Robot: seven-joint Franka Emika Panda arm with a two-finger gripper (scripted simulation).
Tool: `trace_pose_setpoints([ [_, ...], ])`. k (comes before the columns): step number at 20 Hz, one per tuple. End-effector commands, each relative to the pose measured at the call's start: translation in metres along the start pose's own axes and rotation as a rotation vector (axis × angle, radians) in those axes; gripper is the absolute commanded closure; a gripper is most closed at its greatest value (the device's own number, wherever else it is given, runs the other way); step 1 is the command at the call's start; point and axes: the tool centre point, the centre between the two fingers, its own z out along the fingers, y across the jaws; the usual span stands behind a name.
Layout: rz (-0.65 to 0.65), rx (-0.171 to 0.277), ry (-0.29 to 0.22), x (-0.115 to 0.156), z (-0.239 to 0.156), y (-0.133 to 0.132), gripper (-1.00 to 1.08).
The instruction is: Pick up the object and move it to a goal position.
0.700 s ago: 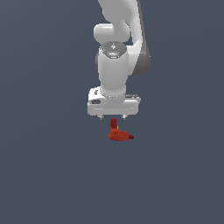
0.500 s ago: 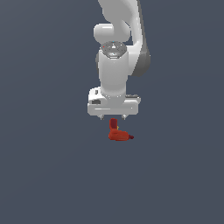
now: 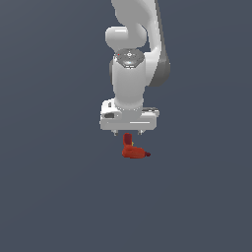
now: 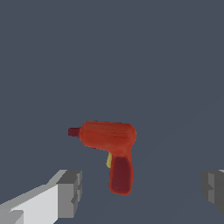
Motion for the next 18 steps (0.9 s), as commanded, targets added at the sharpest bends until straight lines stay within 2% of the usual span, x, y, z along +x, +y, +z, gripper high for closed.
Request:
trace_pose_setpoints([
  [1,-0.013,0.001,-0.004,0.000,0.001,0.000,-1.00],
  [9,-0.111,0.011,-0.034,0.003,0.011,-0.003,-1.00],
  [18,-0.315,0.044,-0.092,0.007,0.031,-0.008,-1.00],
])
